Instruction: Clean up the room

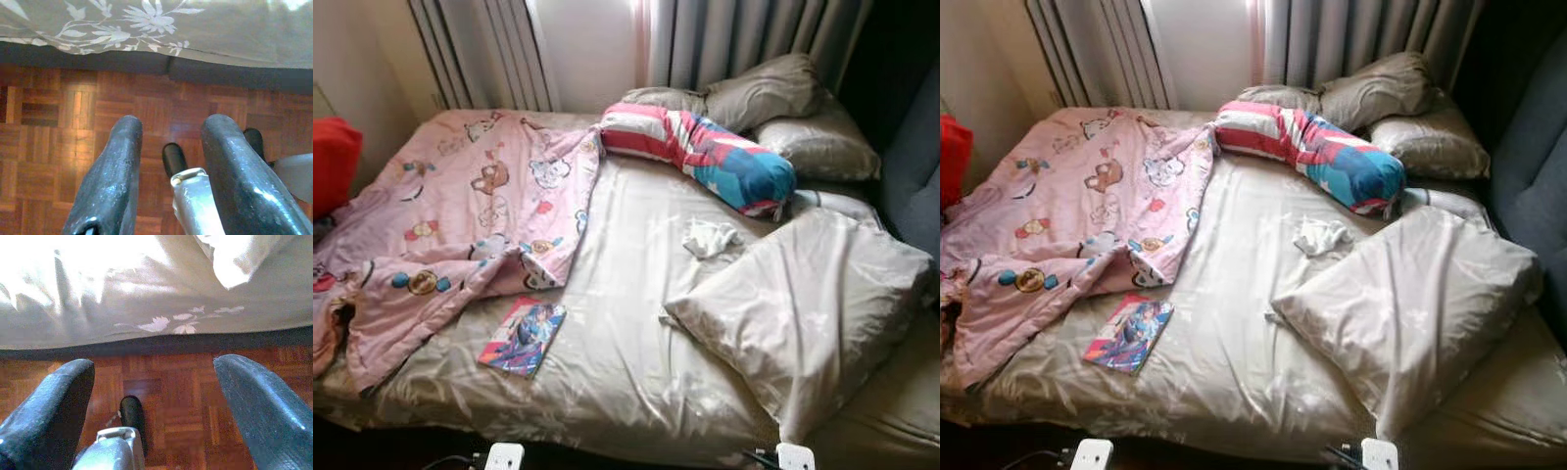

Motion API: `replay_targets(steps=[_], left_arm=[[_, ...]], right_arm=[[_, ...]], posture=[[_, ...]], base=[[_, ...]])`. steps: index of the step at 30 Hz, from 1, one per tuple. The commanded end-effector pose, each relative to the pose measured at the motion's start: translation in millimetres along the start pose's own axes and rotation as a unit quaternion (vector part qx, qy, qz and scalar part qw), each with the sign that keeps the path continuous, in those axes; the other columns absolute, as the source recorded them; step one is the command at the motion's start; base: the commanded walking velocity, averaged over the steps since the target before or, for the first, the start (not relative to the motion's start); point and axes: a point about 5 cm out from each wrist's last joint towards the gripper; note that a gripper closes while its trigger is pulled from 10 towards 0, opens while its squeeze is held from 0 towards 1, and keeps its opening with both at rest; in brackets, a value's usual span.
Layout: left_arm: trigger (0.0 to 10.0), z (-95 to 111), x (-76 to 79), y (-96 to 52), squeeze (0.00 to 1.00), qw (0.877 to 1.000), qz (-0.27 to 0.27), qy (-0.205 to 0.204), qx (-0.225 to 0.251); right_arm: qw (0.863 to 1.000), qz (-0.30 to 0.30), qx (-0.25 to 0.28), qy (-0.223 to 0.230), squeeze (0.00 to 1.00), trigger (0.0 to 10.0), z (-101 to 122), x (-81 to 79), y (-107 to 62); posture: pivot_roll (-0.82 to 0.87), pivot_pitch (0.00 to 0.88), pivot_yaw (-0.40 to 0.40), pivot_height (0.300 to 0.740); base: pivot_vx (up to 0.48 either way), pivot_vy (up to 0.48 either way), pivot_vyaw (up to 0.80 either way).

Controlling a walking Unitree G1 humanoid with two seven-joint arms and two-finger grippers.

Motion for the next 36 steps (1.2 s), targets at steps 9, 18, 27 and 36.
replay_targets(steps=[9, 18, 27, 36], left_arm=[[10.0, -9, -2.7, -2.3, 0.0, 1.0, 0.008, -0.005, -0.018], [10.0, -10, -1.6, -2.3, 0.0, 1.0, 0.01, -0.007, -0.02], [10.0, -7, -5.7, -2.1, 0.0, 1.0, 0.015, -0.008, -0.015], [10.0, -9, -8.2, -3.5, 0.0, 1.0, 0.014, -0.006, -0.013]], right_arm=[[1.0, 0.005, -0.006, 0.002, 0.0, 10.0, -1, -5.6, 0.6], [1.0, 0.002, 0.009, 0.002, 0.0, 10.0, 4, -4.9, 1.3], [0.999, 0.007, 0.051, 0.004, 0.0, 10.0, 23, -11.4, 4.6], [0.988, -0.026, 0.15, 0.022, 0.0, 10.0, 72, -3.1, 7.8]], posture=[[-0.01, 0.152, 0.016, 0.74], [-0.01, 0.157, 0.014, 0.74], [-0.01, 0.169, 0.015, 0.74], [-0.02, 0.18, 0.018, 0.74]], base=[[0.248, 0.0, -0.58], [0.195, 0.0, -0.25], [0.0, 0.0, 0.0], [0.0, 0.0, 0.0]])
Point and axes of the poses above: a point about 5 cm out from each wrist's last joint towards the gripper, its own y axis pointing out of the wrist towards the gripper, its own z axis along the axis of the wrist's last joint, x = y × z, and after that the axes turned 6 degrees about -y, right-handed
